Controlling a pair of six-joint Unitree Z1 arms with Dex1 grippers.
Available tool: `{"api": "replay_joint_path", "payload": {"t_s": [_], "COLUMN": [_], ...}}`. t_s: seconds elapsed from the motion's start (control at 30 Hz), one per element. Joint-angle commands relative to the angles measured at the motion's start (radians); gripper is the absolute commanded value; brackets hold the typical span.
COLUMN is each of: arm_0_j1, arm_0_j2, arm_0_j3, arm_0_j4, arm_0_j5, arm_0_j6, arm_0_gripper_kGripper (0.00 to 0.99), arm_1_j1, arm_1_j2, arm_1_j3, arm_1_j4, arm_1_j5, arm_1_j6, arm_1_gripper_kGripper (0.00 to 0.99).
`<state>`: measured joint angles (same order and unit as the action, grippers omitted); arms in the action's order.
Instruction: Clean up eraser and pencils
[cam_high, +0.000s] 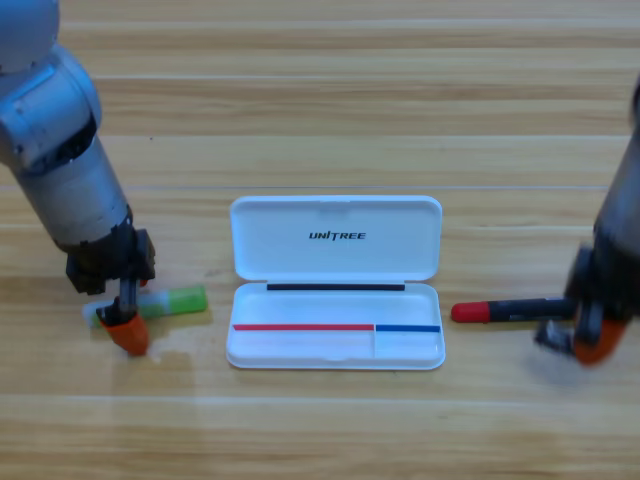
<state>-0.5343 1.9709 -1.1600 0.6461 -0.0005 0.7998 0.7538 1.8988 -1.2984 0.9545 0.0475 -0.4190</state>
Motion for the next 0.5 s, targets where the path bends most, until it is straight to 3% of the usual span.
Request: {"api": "replay_joint_path", "payload": {"t_s": [0.03, 0.3, 0.4, 0.5], "arm_0_j1": [0.027, 0.057, 0.073, 0.088], "arm_0_j2": [0.039, 0.042, 0.043, 0.052], "arm_0_j3": [0.037, 0.065, 0.082, 0.082], "arm_0_j4": [-0.042, -0.089, -0.114, -0.114], "arm_0_j5": [0.011, 0.011, 0.011, 0.007], "arm_0_j6": [0.009, 0.038, 0.059, 0.091], "arm_0_gripper_kGripper": [0.850, 0.828, 0.742, 0.589], "arm_1_j1": [0.053, 0.147, 0.160, 0.165], "arm_1_j2": [-0.003, 0.224, 0.287, 0.321], "arm_1_j3": [-0.136, -0.391, -0.472, -0.504], "arm_1_j4": [0.084, 0.139, 0.178, 0.191], "arm_1_j5": [0.011, -0.034, -0.034, -0.034], "arm_1_j6": [-0.106, -0.224, -0.242, -0.257], "arm_1_gripper_kGripper": [0.000, 0.000, 0.000, 0.000]}}
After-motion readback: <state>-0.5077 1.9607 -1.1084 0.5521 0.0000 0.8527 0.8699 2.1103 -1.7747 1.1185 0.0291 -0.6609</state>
